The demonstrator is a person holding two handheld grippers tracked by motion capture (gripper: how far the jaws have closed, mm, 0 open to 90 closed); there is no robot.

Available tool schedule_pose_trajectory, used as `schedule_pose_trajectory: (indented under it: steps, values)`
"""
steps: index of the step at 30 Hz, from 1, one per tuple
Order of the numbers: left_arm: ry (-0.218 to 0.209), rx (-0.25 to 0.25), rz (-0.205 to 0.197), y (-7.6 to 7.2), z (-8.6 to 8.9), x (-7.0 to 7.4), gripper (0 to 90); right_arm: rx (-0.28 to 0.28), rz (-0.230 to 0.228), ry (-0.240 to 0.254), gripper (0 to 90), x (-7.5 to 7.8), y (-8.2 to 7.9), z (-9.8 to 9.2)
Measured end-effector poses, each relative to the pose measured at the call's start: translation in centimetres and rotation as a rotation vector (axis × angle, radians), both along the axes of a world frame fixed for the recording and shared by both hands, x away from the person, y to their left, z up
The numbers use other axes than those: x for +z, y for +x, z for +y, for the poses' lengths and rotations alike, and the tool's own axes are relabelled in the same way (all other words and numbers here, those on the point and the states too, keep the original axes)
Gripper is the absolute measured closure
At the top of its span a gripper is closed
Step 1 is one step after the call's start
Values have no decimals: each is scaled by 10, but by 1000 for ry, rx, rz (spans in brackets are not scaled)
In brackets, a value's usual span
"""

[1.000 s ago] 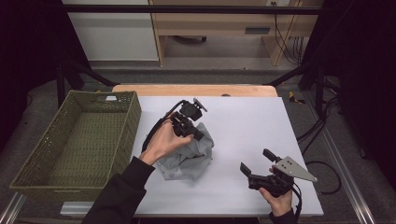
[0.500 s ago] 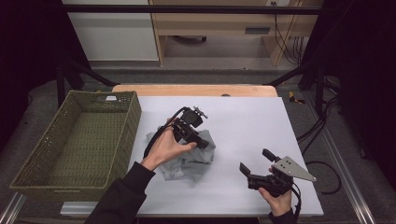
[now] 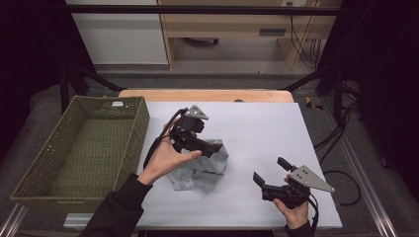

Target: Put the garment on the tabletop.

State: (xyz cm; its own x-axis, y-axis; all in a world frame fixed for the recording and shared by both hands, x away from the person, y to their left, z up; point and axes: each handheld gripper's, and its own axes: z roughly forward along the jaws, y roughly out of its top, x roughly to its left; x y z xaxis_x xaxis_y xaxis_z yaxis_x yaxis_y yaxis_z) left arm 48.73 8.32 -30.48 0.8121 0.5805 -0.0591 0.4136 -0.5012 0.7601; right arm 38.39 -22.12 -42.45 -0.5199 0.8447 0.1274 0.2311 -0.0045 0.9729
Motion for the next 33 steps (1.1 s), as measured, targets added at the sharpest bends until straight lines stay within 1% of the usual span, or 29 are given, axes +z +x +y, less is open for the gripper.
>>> schedule_pose_trajectory:
  steps: [1, 2, 3, 4, 5, 6, 7, 10, 11, 12, 13, 14, 15, 16, 17, 18, 19, 20, 21, 22, 23, 24, 27, 28, 29, 30, 31, 32, 33]
  values:
    - [0, 0, 0, 0, 0, 0, 127, 0, 0, -2, 12, 0, 0, 0]
    - [-33, 17, -29, -5, 8, -2, 127, 0, 0, -2, 12, 0, 0, 0]
    - [-33, 17, -29, -5, 8, -2, 123, 0, 0, -2, 12, 0, 0, 0]
    - [-69, 24, -42, -8, 15, -3, 116, 1, 7, 3, 11, 0, 0, 0]
    - [-94, 32, -50, -10, 21, -5, 110, -1, 6, 3, 11, 0, 0, 0]
    - [-109, 31, -53, -12, 25, -7, 104, -3, 3, 0, 11, 0, 0, 0]
    - [-109, 31, -53, -12, 25, -7, 101, -3, 3, 0, 11, 0, 0, 0]
    - [-183, 48, -74, -19, 41, -13, 91, 0, -2, 1, 11, 0, 0, -1]
    - [-211, 58, -86, -24, 49, -17, 85, -2, 1, 4, 11, 0, 0, -1]
    - [-211, 58, -86, -24, 49, -17, 85, -2, 1, 4, 11, 0, 0, -1]
    - [-226, 67, -99, -27, 54, -20, 85, -3, 1, 4, 11, 0, 0, -1]
    - [-247, 82, -117, -31, 62, -27, 79, -2, 2, 3, 11, 0, 0, -1]
    - [-247, 82, -117, -31, 62, -27, 77, -2, 2, 3, 11, 0, 0, -1]
    - [-257, 92, -125, -36, 70, -34, 78, -2, -1, 3, 10, 0, 0, -1]
    - [-257, 92, -125, -36, 70, -34, 76, -2, -1, 3, 10, 0, 0, -1]
    - [-270, 104, -126, -41, 78, -40, 76, -5, -3, 3, 10, 1, 0, -1]
    - [-270, 104, -126, -41, 78, -40, 75, -5, -3, 4, 10, 1, 0, -1]
    - [-286, 123, -138, -46, 86, -47, 74, -5, 2, 0, 10, 1, 0, -2]
    - [-292, 135, -143, -49, 90, -50, 71, -5, 2, 3, 10, 1, 0, -2]
    - [-292, 135, -143, -49, 90, -50, 68, -5, 2, 3, 10, 1, 0, -2]
    - [-297, 160, -169, -56, 96, -57, 68, -4, 2, 2, 10, 0, 0, -2]
    - [-297, 160, -169, -56, 96, -57, 68, -2, -1, 2, 10, 0, 0, -3]
    - [-320, 183, -189, -67, 106, -70, 66, -3, 7, -5, 9, -1, 0, -2]
    - [-320, 183, -189, -67, 106, -70, 69, -3, 7, -5, 9, -1, 0, -2]
    - [-333, 186, -189, -70, 109, -74, 69, -2, 11, -3, 8, -1, 0, -2]
    - [-331, 185, -184, -75, 112, -82, 69, -3, 12, -5, 8, -2, -1, -2]
    - [-331, 185, -184, -75, 112, -82, 67, -3, 12, -5, 8, -2, -1, -2]
    - [-318, 199, -195, -79, 115, -88, 71, 0, 9, -5, 8, -2, 0, -2]
    - [-318, 199, -195, -79, 115, -88, 75, 0, 9, -5, 8, -2, 0, -2]
